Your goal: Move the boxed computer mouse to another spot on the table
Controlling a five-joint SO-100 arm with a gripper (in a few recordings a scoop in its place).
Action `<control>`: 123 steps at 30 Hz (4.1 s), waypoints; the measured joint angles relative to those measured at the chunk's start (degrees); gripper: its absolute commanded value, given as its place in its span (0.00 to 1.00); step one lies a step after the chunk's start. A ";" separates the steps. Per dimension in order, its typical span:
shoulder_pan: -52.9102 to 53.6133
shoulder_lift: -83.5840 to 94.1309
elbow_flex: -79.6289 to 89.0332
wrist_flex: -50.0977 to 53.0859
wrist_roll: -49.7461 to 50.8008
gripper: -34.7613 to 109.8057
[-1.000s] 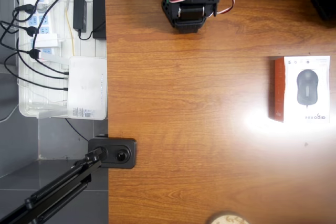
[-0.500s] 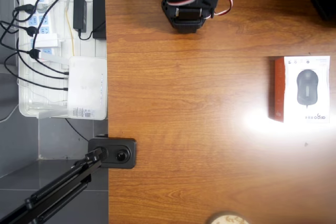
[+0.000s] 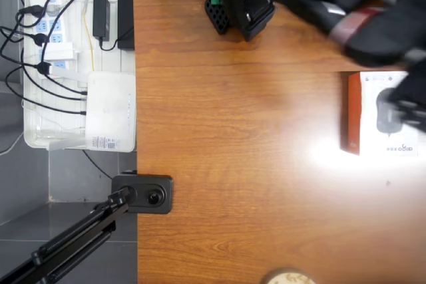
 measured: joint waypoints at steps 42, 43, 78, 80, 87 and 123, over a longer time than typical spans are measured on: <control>-13.27 -47.81 -18.19 23.38 10.20 0.90; -13.27 -48.69 -18.90 23.55 10.20 0.92; -1.58 -50.54 -22.50 30.85 30.23 0.24; 2.29 -48.87 -28.39 31.38 34.72 0.24; 26.72 -28.74 -20.21 29.97 38.06 0.24; 60.12 -2.37 50.80 14.94 28.12 0.27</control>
